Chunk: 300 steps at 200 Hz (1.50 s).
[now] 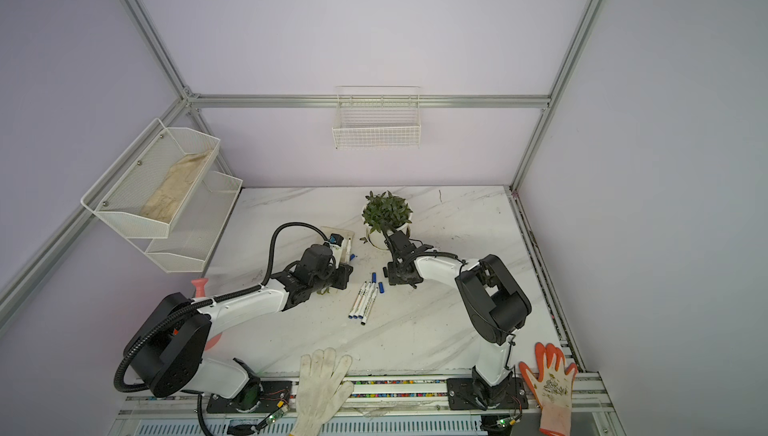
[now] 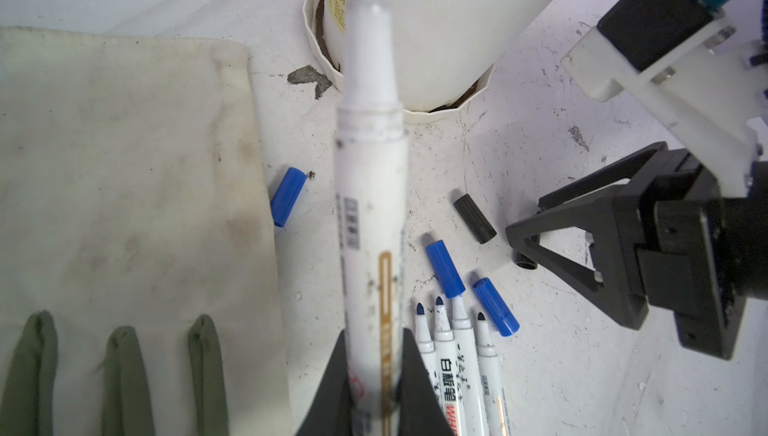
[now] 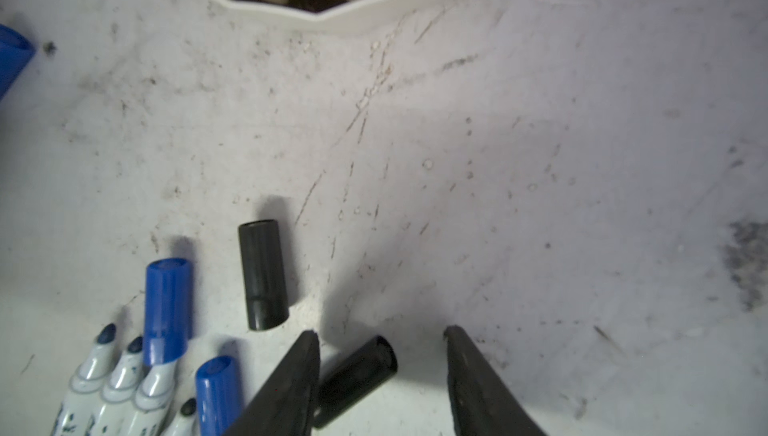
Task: Insert the pens into the pen caps
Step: 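Lower the right gripper over the black caps and grasp one, then lift the black cap with the right gripper toward the held marker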
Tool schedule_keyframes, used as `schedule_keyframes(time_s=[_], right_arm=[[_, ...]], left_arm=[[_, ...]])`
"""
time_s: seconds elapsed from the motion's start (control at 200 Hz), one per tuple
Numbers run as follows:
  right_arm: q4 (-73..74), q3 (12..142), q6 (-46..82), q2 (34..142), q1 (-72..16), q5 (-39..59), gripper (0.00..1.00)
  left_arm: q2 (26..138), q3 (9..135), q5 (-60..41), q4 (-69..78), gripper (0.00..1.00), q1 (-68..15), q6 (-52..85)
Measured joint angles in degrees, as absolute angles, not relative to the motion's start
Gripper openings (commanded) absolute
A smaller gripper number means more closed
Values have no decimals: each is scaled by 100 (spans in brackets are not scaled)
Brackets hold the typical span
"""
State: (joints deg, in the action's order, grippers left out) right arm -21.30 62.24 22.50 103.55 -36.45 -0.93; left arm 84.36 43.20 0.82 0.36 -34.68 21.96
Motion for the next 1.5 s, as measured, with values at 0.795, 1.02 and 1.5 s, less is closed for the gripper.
schedule_keyframes(time_s=[0.795, 1.02, 1.5], right_arm=[[-2143, 5924, 2421, 10156, -3693, -200, 26], [-2174, 5867, 2423, 10092, -3693, -110, 29], [-2137, 5946, 2246, 10149, -3592, 1, 0]], left_arm=[[8425, 4320, 19, 60, 0, -3468, 2191], [8425, 4320, -25, 60, 0, -3468, 2189], [8403, 4320, -556, 62, 0, -3500, 1944]])
